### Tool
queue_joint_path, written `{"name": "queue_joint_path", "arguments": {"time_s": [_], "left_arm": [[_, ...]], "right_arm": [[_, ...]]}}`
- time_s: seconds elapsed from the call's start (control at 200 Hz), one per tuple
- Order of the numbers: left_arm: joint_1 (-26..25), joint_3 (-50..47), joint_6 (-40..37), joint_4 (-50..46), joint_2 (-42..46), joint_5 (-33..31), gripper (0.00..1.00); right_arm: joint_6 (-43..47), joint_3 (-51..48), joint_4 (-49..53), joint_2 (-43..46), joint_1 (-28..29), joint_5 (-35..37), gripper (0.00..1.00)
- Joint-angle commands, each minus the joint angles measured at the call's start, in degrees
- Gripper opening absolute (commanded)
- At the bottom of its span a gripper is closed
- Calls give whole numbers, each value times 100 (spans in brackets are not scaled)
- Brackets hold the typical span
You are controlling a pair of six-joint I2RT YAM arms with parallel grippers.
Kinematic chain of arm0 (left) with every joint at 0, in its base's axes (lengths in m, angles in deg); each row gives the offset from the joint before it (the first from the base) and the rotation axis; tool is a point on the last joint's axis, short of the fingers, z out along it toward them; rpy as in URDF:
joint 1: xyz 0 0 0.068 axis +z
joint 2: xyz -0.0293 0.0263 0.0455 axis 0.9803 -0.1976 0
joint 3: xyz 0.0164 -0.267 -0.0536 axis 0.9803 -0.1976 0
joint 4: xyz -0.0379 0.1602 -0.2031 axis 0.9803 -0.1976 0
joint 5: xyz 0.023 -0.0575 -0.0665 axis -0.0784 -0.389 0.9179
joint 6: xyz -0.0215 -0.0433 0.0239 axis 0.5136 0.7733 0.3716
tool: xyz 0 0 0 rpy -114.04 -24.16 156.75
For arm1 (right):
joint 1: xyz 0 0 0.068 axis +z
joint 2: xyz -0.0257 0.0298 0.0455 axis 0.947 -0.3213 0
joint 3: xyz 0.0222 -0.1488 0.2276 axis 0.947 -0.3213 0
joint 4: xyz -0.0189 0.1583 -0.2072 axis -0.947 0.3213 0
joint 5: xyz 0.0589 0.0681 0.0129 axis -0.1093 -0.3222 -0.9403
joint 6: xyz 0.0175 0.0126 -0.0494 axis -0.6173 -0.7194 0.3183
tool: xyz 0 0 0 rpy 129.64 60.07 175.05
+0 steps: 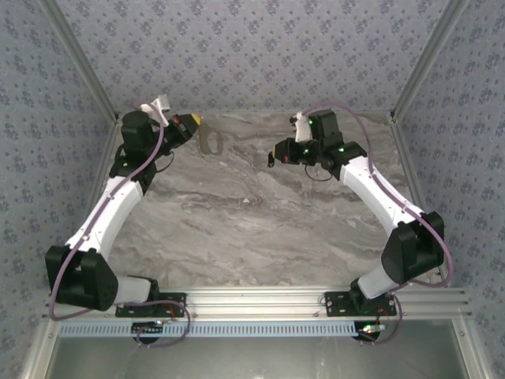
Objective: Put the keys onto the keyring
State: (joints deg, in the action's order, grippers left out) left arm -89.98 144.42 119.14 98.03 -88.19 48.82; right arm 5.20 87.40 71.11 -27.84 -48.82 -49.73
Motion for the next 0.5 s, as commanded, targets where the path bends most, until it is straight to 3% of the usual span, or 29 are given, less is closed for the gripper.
{"name": "queue_joint_path", "arguments": {"time_s": [0.0,0.24,0.495], "left_arm": [[-43,241,424,1239,-212,1041,0],[-300,925,615,1442,-620,1971,0],[-553,1376,737,1584,-749,2357,0]], "right_arm": [[-194,383,-216,239,-67,-556,0],[-409,790,-614,428,-51,-941,0],[-139,1226,-363,772,228,-587,0]]}}
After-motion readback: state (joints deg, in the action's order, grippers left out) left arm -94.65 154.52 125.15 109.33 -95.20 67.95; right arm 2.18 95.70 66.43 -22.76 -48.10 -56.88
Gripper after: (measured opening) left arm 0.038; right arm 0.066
